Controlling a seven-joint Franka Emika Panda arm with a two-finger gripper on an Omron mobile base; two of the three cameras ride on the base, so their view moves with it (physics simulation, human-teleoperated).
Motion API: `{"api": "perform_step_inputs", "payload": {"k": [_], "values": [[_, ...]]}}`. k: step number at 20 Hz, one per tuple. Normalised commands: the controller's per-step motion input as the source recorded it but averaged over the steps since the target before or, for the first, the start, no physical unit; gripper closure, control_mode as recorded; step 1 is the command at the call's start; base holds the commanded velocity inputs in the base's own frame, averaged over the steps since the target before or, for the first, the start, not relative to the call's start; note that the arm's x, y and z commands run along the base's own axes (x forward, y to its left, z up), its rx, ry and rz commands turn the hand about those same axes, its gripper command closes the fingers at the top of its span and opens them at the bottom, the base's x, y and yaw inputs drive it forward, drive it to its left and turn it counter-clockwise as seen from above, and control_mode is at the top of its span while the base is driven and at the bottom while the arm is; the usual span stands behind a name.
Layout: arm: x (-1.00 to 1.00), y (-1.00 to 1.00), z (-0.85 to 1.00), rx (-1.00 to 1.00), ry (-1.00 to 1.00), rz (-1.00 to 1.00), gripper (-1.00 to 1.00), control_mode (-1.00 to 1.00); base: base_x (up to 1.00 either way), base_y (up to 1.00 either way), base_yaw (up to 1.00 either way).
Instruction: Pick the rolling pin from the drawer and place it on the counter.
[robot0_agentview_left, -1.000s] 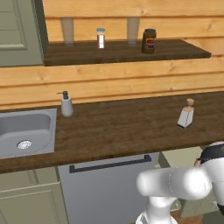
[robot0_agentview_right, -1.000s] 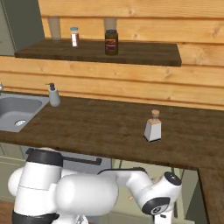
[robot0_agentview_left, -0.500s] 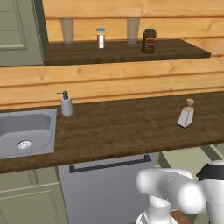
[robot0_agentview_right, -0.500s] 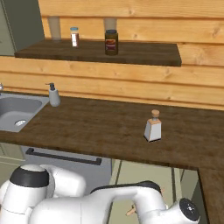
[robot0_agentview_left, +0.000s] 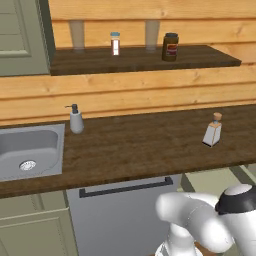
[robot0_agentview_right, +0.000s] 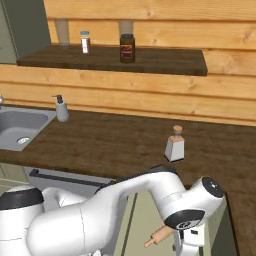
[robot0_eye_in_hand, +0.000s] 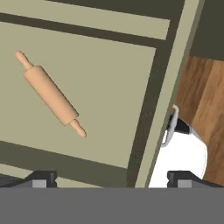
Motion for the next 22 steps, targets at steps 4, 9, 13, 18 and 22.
{"api": "perform_step_inputs", "payload": {"k": [4, 9, 13, 18, 22], "values": [[0.95, -0.02, -0.07, 0.02, 0.1, 0.42, -1.0, -1.0, 0.0, 0.0, 0.0], [0.5, -0.02, -0.5, 0.05, 0.04, 0.3, -1.0, -1.0, 0.0, 0.0, 0.0], [0.21, 0.01, -0.47, 0.0, 0.01, 0.09, -1.0, -1.0, 0.0, 0.0, 0.0], [0.29, 0.05, -0.62, 0.0, 0.0, 0.07, -1.0, -1.0, 0.0, 0.0, 0.0], [0.37, 0.05, -0.41, 0.04, 0.0, 0.03, -1.0, -1.0, 0.0, 0.0, 0.0]]}}
